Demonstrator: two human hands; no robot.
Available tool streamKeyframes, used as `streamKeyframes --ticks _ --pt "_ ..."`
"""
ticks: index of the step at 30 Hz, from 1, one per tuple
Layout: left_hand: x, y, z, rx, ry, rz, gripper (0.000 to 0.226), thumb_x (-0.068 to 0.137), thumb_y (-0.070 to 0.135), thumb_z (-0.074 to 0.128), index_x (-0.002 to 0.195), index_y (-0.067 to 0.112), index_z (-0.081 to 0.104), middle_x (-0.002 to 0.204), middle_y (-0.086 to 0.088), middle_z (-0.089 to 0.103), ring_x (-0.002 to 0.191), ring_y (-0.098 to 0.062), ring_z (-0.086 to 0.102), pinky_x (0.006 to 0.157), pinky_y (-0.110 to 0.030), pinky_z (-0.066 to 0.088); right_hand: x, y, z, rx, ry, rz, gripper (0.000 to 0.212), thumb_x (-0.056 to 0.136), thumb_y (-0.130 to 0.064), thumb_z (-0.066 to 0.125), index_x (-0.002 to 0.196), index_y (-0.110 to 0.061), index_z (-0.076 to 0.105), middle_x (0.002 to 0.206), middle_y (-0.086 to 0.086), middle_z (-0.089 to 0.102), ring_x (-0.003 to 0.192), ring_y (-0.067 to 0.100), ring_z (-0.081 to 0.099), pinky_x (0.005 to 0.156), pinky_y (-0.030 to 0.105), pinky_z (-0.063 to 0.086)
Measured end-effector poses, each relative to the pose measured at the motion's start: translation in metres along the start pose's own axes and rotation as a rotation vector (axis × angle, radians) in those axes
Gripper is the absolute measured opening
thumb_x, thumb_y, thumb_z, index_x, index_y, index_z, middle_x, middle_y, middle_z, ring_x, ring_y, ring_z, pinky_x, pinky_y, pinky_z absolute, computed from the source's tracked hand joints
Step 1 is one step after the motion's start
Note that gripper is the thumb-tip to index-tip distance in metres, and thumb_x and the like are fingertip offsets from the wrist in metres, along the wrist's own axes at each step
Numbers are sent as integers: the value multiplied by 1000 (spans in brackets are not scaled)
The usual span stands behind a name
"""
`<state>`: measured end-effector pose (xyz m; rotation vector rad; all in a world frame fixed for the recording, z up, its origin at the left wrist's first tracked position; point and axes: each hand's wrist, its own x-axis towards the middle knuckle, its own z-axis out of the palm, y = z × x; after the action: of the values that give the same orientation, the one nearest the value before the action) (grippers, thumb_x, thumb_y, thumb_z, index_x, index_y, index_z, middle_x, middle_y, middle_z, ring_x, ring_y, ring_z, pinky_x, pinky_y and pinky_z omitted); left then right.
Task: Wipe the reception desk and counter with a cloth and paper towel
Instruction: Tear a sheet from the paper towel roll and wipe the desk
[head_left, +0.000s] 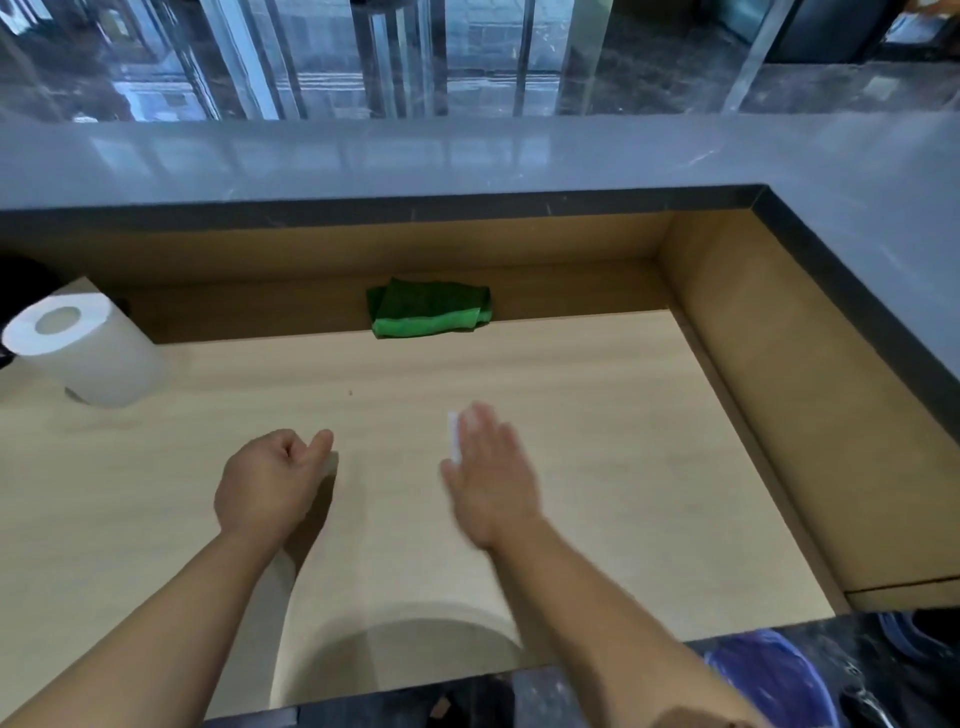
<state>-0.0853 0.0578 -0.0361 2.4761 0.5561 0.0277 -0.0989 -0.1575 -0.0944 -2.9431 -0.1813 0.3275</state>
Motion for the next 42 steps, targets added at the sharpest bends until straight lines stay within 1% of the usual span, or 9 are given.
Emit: streamKeyframes --ticks 6,11,15,19,23,27,34,38,42 --pt "7 10 6 82 -46 26 38 85 27 55 52 12 44 53 -4 48 55 -23 48 48 -25 29 -16 173 -32 3 110 596 63 101 -39 8 154 -6 0 162 12 0 149 23 -6 121 40 4" --pt "6 -4 2 214 22 140 20 85 34 57 72 18 60 76 -2 66 77 -25 57 61 -31 40 -5 163 -37 106 94 789 64 101 -38 11 153 -2 4 161 17 1 149 26 -5 121 42 2" --pt "1 -22 13 474 -197 137 60 93 53 42 144 21 37 153 -7 32 138 -30 28 104 -42 35 21 76 -15 86 111 557 67 99 -43 2 154 -5 2 162 14 -7 148 27 -12 121 42 -1" --pt "10 -24 9 556 -331 179 56 96 46 39 144 20 30 148 -5 31 138 -31 27 99 -40 42 35 -50 2 87 33 143 64 102 -45 7 149 -12 -20 157 7 -27 144 21 -27 119 36 -13" --pt "23 -12 3 677 -431 149 53 94 45 43 140 21 34 139 -3 37 130 -24 39 92 -37 44 46 -95 5 -11 -76 -197 62 104 -43 11 151 -14 -16 159 5 -24 145 17 -26 118 34 -15" --pt "26 -4 5 769 -449 129 52 94 45 42 140 22 34 139 -1 39 131 -20 39 98 -40 39 55 -26 -11 -28 -16 -90 60 103 -41 9 154 -16 -9 162 3 -14 148 18 -17 118 35 -11" --pt "25 -3 7 805 -403 149 54 94 45 42 141 21 35 142 -2 39 133 -21 38 108 -42 30 53 145 -45 6 86 516 61 101 -38 10 154 -10 2 162 10 3 149 24 -1 121 43 8" --pt "24 -3 9 814 -389 170 51 94 43 44 138 18 38 138 -4 42 131 -22 40 107 -40 30 73 100 -47 97 119 680 63 102 -37 13 153 -1 2 161 17 0 149 27 -5 121 39 2" --pt "27 -4 9 791 -359 203 37 92 41 48 122 20 49 126 -1 50 120 -20 48 100 -34 34 100 -20 -24 76 73 344 63 103 -40 8 153 -5 -8 160 14 -15 148 26 -17 121 39 -6"
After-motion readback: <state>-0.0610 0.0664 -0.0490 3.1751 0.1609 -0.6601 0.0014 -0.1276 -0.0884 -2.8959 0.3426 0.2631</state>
